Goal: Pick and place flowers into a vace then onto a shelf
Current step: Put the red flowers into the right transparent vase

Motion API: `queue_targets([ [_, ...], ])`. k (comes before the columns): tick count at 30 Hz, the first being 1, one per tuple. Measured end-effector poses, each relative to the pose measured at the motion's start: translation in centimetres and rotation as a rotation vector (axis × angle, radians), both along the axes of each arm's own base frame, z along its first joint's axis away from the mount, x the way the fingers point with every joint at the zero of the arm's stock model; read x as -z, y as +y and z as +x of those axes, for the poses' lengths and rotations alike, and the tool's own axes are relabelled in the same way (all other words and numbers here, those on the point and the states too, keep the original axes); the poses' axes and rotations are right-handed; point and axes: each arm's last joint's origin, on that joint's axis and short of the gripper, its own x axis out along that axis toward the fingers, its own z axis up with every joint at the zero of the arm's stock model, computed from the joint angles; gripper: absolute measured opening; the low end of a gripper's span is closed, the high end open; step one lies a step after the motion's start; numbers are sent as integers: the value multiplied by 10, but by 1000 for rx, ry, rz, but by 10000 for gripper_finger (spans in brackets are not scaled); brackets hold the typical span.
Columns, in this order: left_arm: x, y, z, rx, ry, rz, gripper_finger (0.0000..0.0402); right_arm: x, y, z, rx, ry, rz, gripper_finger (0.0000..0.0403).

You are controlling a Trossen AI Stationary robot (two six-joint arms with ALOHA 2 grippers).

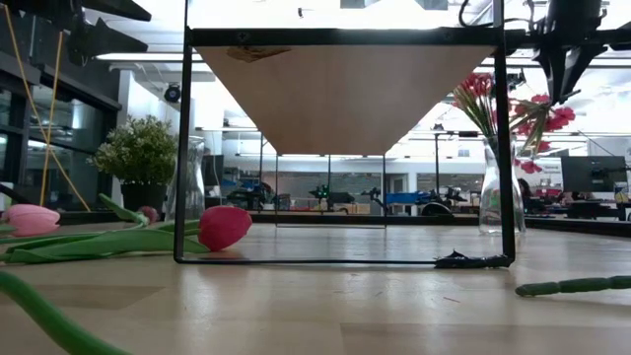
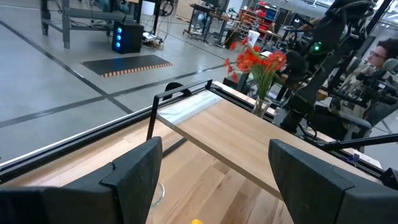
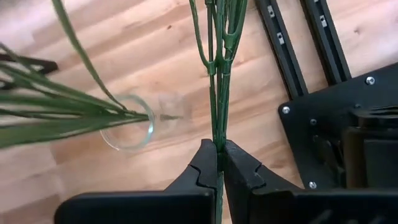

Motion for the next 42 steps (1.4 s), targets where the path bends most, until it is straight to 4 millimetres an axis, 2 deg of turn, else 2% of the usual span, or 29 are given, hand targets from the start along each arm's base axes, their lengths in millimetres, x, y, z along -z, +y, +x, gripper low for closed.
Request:
queue_targets([
  [16,0,0,0,-7,-1,1,326,-12,-16,-30,53,4,-189,0],
  [28,0,0,0,-7,-3,-2,326,-23,-11,-56,42,-31,-352,0],
  [42,0,0,0,-7,-4,-4,326,-54,-1,-92,23,-275,-801,0],
])
